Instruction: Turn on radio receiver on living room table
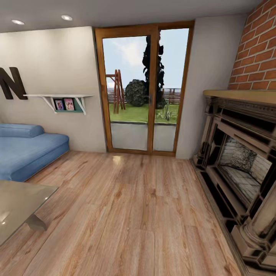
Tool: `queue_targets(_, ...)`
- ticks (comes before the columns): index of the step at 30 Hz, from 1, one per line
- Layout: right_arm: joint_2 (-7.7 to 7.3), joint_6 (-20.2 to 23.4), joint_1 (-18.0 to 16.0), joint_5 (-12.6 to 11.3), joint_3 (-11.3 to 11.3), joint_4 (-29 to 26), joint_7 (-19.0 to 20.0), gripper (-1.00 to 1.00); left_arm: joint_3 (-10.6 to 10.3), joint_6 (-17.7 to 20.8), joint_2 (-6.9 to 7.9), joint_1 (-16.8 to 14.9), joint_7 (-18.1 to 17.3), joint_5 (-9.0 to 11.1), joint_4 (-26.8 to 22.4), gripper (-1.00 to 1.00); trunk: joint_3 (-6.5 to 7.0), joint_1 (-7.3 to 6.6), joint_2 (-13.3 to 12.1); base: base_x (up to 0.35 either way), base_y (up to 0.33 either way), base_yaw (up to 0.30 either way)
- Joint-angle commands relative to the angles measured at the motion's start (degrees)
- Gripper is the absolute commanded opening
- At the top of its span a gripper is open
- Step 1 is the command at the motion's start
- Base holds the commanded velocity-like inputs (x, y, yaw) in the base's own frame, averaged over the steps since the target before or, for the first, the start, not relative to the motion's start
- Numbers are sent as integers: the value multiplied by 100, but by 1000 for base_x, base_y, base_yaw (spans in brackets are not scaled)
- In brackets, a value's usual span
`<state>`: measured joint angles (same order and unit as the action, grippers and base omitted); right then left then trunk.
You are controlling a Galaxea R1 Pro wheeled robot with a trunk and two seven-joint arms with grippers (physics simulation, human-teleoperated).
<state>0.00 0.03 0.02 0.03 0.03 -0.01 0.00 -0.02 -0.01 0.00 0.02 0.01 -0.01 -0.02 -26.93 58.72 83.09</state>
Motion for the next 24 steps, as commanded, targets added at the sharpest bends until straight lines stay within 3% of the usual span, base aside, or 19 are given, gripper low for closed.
queue_targets(1, -8, 30, 16, 30, 30, -16, -2, 100, -16, -8, -9, 7, 8, -8, -31, 100, 0, 1, -1, 0, 0, 0)
queue_targets(17, 8, -26, 25, 25, 27, -25, -7, 100, -25, -34, -8, 7, 8, -1, -304, 100, 0, 1, -1, 0, 0, 4)
queue_targets(24, 4, -29, 25, 15, 24, -25, -8, 100, -25, -34, -8, 7, 8, -3, -305, 100, 0, 1, -1, 0, 0, 211)
